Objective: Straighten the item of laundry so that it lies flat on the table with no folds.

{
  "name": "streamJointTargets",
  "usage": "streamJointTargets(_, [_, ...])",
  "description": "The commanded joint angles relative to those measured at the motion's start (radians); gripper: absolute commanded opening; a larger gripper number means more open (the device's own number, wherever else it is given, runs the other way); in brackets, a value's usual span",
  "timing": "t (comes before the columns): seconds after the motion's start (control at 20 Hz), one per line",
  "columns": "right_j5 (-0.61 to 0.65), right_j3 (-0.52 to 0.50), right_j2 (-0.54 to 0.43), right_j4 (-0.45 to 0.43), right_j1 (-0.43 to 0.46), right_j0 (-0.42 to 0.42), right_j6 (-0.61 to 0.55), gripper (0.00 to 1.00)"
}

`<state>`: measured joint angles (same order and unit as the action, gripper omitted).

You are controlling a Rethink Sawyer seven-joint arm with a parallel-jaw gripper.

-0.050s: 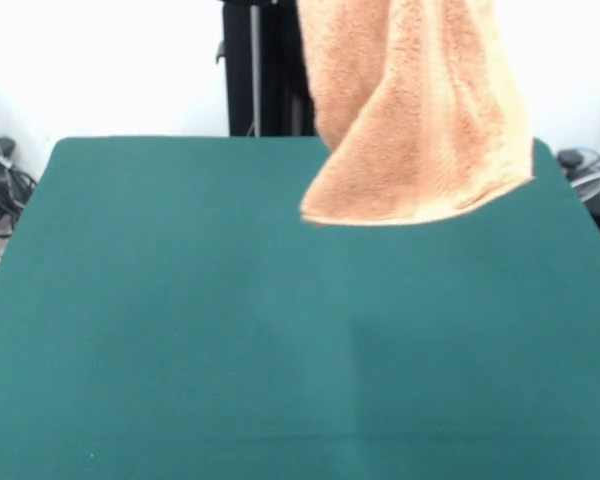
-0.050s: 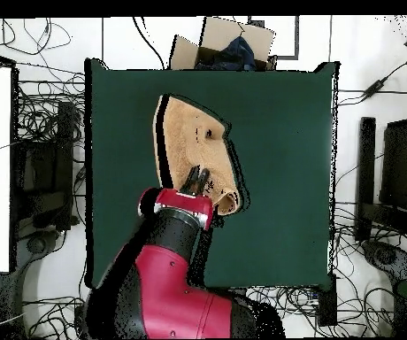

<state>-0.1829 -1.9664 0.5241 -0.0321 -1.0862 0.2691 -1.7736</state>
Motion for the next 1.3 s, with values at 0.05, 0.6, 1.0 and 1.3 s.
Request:
streamJointTargets(0.05, [-0.297,-0.179,0.063,0.072,0.138,-0.034,-0.300,0.00])
streamJointTargets(0.6, [-0.566,-0.230,-0.003,0.070,0.131,-0.108,-0.250,0.00])
streamJointTargets(1.0, [-0.780,-0.256,0.014,0.066,0.136,-0.104,-0.218,0.00])
streamJointTargets(1.3, [-0.914,-0.293,0.005,0.108,0.162,-0.106,-0.231,0.00])
